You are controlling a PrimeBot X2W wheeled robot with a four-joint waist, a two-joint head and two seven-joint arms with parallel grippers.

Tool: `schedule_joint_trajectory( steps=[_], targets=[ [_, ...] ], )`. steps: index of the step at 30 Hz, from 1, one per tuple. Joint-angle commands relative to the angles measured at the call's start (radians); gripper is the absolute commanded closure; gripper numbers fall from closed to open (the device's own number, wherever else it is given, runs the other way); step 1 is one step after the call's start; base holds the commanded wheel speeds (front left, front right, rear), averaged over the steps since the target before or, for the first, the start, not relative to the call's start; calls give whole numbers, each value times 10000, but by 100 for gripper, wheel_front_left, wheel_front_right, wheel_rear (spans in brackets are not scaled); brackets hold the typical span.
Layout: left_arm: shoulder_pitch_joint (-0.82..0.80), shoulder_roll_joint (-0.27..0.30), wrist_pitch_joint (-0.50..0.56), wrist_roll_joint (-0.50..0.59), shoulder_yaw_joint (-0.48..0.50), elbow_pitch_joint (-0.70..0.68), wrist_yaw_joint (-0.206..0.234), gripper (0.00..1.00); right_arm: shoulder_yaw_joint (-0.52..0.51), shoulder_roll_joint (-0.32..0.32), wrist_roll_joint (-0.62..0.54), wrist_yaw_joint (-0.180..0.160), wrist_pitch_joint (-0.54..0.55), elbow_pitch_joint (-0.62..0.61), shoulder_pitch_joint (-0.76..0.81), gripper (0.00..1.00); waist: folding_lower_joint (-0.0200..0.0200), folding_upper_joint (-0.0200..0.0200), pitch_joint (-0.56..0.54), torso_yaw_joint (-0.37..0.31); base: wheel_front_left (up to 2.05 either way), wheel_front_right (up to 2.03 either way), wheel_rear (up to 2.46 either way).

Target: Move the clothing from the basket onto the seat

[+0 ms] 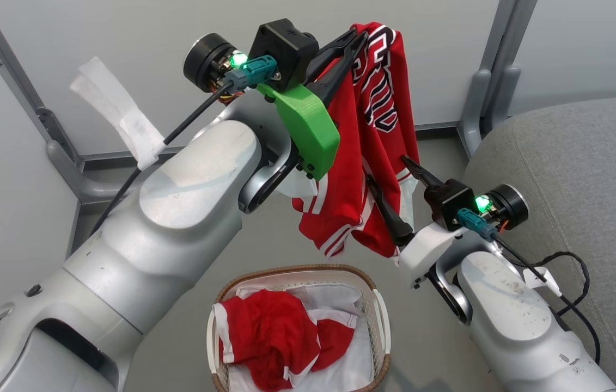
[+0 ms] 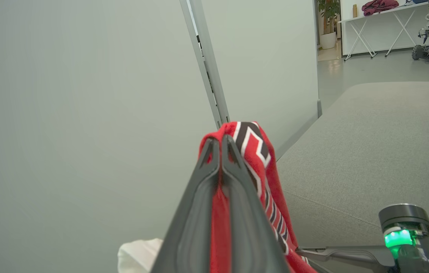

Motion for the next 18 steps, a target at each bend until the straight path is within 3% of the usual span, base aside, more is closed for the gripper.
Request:
schedule_joint_trajectory(
  steps=[1,2,15,16,18],
  targets=[
    [-41,-28,-7,-120,6,-15,65,100,-8,-11,49,-10,-21,114,-209,69,0,0,9,41,0,0,0],
    [-1,-1,1,-137,6,-10,79,100,-11,-18,141,-10,-21,184,-252,100,0,0,17,54,0,0,0],
    [922,735,-563,-355,235,348,321,100,-1163,-24,194,-10,-21,-165,-166,100,0,0,184,-428,0,0,0],
    [1022,760,-638,-358,249,370,335,86,-1249,-24,150,-10,-21,-219,-181,100,0,0,203,-471,0,0,0],
    [1227,817,-819,-412,297,406,364,41,-1443,-29,58,-10,-21,-330,-226,100,0,0,259,-572,0,0,0]
  ],
)
